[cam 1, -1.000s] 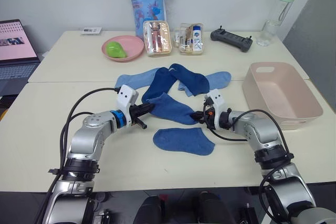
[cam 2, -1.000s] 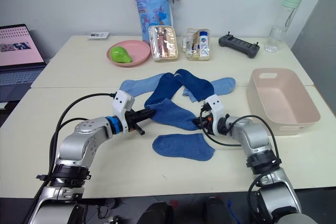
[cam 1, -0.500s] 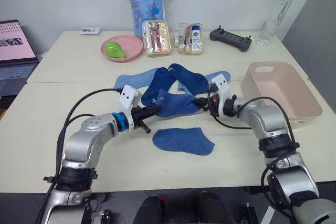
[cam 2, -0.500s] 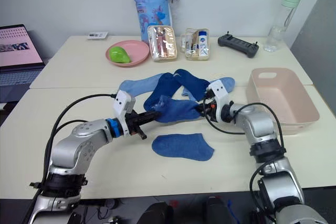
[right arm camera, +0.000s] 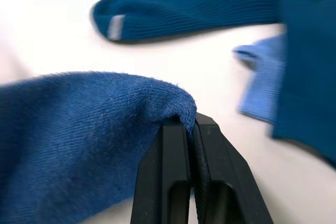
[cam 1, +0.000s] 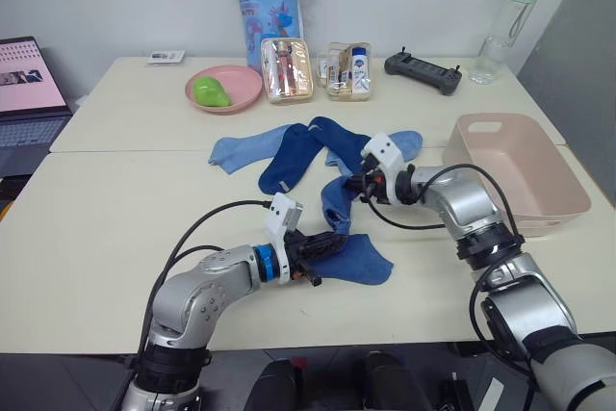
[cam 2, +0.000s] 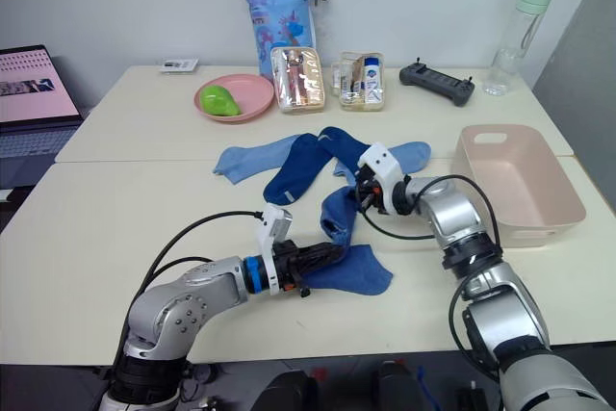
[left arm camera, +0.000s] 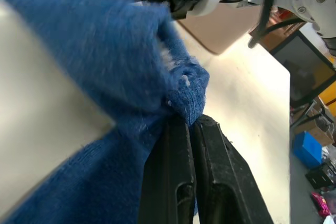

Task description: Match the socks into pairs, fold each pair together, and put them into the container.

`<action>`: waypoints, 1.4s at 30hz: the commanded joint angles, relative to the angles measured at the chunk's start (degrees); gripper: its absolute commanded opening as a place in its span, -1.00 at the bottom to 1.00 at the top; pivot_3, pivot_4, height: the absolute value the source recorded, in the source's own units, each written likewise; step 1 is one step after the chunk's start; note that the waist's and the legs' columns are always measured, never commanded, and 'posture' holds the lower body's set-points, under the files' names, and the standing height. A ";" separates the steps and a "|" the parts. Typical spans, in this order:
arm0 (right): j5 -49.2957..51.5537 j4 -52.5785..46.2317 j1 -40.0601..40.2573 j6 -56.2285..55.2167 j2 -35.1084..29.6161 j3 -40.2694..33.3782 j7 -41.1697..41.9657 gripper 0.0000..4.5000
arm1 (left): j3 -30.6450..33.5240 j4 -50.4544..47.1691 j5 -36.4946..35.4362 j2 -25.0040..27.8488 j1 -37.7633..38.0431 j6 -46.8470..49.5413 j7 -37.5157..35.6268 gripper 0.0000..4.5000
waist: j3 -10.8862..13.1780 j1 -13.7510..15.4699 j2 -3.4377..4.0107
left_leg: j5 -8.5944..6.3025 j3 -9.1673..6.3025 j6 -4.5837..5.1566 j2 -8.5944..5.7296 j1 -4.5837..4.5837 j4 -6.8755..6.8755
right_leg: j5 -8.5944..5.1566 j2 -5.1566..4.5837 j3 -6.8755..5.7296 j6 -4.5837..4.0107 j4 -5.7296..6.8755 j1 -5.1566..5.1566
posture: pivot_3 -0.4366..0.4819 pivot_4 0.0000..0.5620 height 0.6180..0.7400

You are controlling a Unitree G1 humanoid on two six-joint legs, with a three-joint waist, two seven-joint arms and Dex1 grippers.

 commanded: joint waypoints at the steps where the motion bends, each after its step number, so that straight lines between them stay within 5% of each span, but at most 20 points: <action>1: -0.45 -2.02 0.57 -1.96 0.73 -0.05 0.98 -0.87 | 0.04 -0.85 -0.46 0.03 0.54 -2.29 -0.81 -0.90 | 0.00 0.01 0.00 | 0.00 -0.01 0.00 0.00 -0.01 0.00 | 0.00 0.00 -0.01 0.00 -0.01 0.00 | -0.05 -0.47 1.00; 10: 2.94 -9.09 3.13 -0.93 0.07 -3.26 4.86 0.42 | 1.35 -6.74 -1.31 12.96 4.92 -3.24 -8.42 0.26 | 0.06 -0.07 0.10 | 0.00 -0.01 0.00 0.02 0.00 -0.05 | 0.00 0.01 0.01 -0.01 0.00 -0.05 | -0.05 -0.47 1.00; 14: 6.99 -18.62 6.63 3.93 -3.43 -6.44 6.75 0.42 | 8.45 -6.63 -6.41 21.34 2.44 -1.71 -14.67 0.82 | 0.08 0.14 0.09 | 0.00 -0.03 0.00 0.01 -0.02 -0.04 | -0.01 0.00 0.00 -0.01 -0.04 -0.03 | -0.05 -0.47 1.00; 18: 9.04 -29.60 13.05 4.90 -9.18 -4.78 10.80 0.42 | 10.15 3.62 -3.88 23.28 -5.45 -5.90 -16.38 0.82 | 0.09 1.15 0.10 | 0.00 -0.18 0.01 -0.05 -0.05 -0.03 | -0.01 -0.04 -0.14 -0.01 -0.10 0.04 | -0.05 -0.47 1.00; 23: 8.25 -39.13 19.48 2.31 -12.08 0.23 12.44 0.42 | 3.41 23.60 8.92 17.17 -17.73 -18.87 -13.82 0.82 | 0.09 1.26 0.10 | -0.01 -0.09 0.02 -0.06 -0.01 -0.01 | -0.02 -0.02 -0.11 0.01 -0.09 0.07 | -0.05 -0.47 1.00; 35: -3.35 -33.36 20.74 -9.87 -9.19 10.77 8.71 0.42 | -6.73 57.79 25.93 1.67 -33.20 -39.47 -15.03 0.82 | 0.10 1.14 0.05 | 0.01 -0.04 -0.01 -0.07 -0.06 0.06 | -0.02 0.00 -0.09 0.02 -0.06 -0.01 | -0.05 -0.47 1.00; 39: -4.12 -31.24 20.25 -12.04 -8.71 10.42 9.33 0.17 | -6.04 59.80 25.99 -0.57 -33.99 -39.60 -16.82 0.45 | 0.11 1.08 0.04 | 0.02 -0.08 -0.02 -0.06 -0.10 0.06 | -0.02 0.01 -0.11 0.02 -0.02 -0.08 | -0.05 -0.47 1.00; 42: -3.73 -30.99 20.23 -12.12 -8.66 9.50 9.65 -0.32 | -5.86 59.59 26.35 -0.39 -33.68 -39.64 -17.97 -0.01 | 0.11 1.07 0.04 | 0.02 -0.06 -0.02 -0.06 -0.11 0.06 | -0.02 0.01 -0.09 0.02 -0.02 -0.08 | -0.05 -0.47 1.00</action>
